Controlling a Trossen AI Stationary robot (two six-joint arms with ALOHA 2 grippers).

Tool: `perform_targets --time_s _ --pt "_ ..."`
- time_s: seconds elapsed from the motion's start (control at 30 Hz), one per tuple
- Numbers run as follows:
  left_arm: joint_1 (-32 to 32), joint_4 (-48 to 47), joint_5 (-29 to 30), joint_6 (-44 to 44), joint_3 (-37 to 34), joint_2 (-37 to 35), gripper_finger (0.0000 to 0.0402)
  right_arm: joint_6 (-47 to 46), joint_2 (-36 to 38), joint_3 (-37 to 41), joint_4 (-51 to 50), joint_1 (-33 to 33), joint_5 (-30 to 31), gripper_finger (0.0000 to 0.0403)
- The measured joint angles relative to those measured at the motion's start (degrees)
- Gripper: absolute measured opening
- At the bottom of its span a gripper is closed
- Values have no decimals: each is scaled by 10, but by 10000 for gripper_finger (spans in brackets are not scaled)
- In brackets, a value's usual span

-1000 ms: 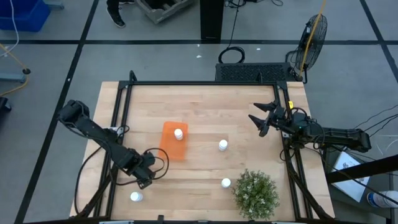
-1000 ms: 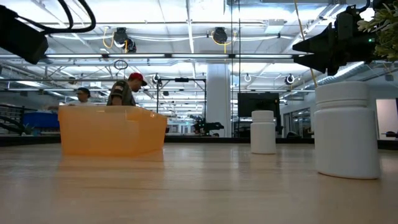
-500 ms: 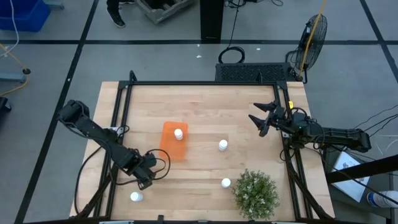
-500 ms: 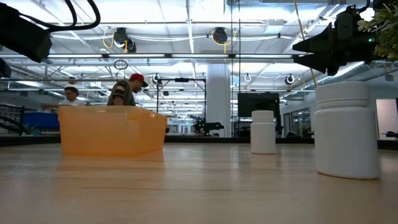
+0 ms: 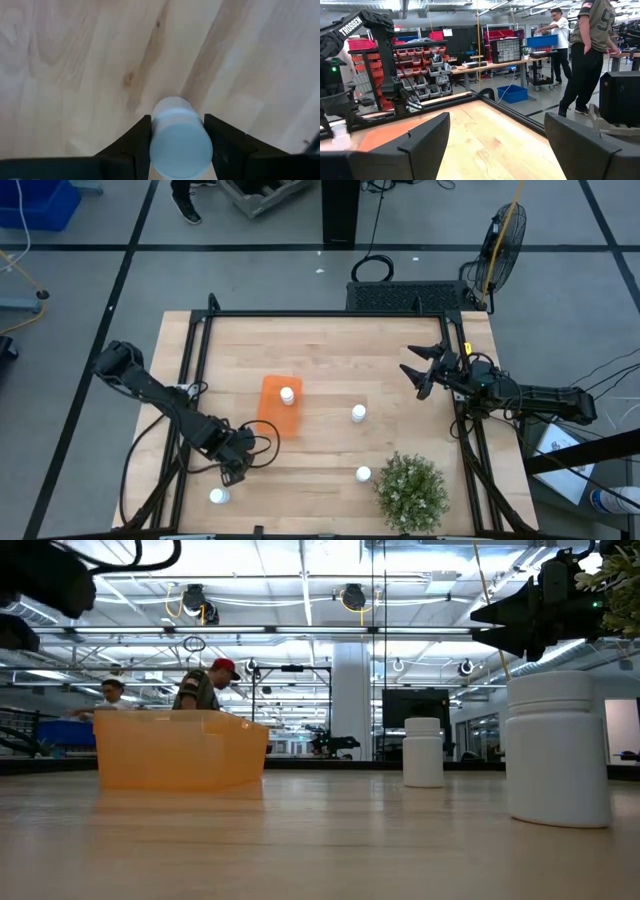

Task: Pick and place pill bottles into a basket
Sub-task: Put the white medicine bottle into the orange bin

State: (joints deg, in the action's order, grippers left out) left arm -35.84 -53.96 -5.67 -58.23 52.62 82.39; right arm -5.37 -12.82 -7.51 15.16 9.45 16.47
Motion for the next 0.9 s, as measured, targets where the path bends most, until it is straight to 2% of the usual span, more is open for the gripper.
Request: perform_targets --time_s 0.17,0.37,0.6,0.9 --pt "16 -88 41 25 65 0 160 0 0 0 0 0 0 313" --pt "48 -206 131 85 184 0 160 0 0 0 0 0 0 313" --pt "139 -271 217 214 278 0 160 0 0 0 1 0 0 313" --pt "305 -216 198 407 286 0 160 0 0 0 5 0 0 313"
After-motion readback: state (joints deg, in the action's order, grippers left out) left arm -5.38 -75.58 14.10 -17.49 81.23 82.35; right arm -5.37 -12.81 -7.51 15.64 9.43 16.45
